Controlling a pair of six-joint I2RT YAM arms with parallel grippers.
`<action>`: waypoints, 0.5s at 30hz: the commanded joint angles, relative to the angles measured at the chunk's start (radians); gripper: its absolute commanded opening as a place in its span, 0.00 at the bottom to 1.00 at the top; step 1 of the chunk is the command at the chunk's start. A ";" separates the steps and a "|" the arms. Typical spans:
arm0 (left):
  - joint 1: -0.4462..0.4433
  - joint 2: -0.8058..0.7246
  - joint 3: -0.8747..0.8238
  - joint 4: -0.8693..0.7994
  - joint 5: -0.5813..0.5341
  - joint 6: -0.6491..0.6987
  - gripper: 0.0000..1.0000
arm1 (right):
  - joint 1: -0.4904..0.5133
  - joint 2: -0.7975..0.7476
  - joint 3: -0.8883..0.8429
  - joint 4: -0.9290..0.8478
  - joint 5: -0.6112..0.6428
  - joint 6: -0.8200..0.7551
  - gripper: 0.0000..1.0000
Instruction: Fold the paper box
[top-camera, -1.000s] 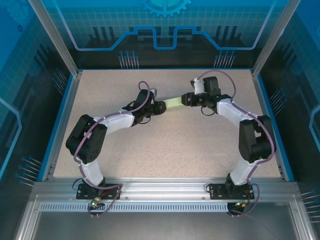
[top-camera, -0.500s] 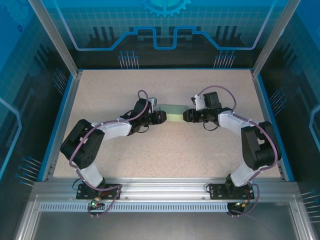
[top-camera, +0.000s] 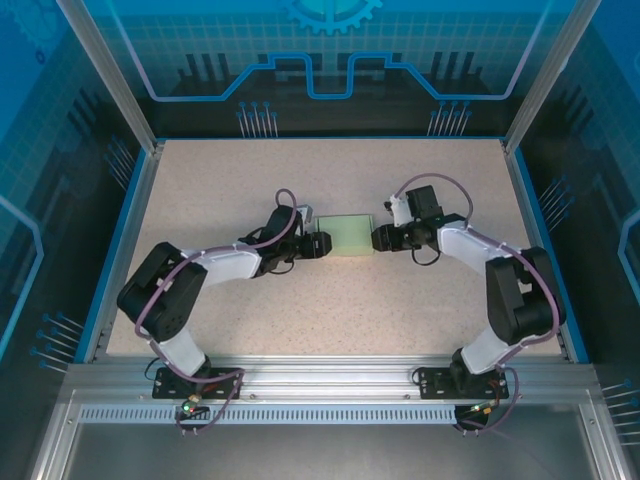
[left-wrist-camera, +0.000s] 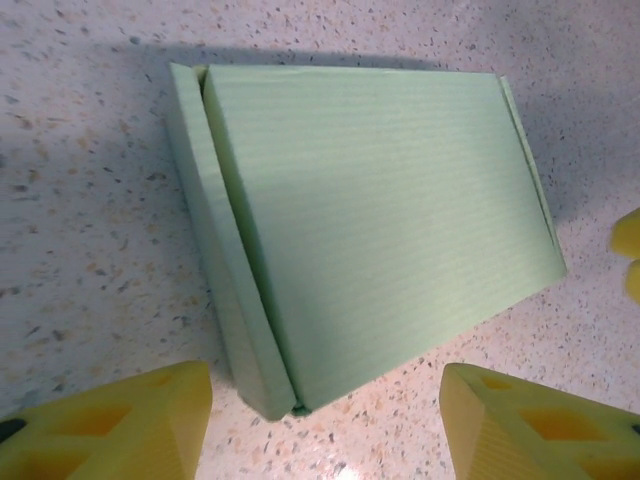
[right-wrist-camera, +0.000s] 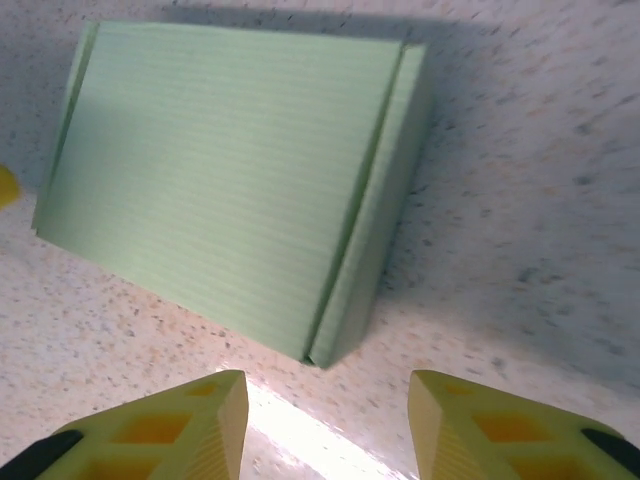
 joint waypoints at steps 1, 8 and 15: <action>0.002 -0.096 0.013 -0.081 -0.082 0.097 0.67 | 0.020 -0.130 0.065 -0.113 0.148 -0.091 0.48; 0.010 -0.232 0.048 -0.198 -0.246 0.263 0.73 | 0.029 -0.316 0.114 -0.193 0.420 -0.174 0.53; 0.017 -0.387 -0.008 -0.174 -0.494 0.402 0.84 | -0.005 -0.452 0.076 -0.164 0.584 -0.202 0.92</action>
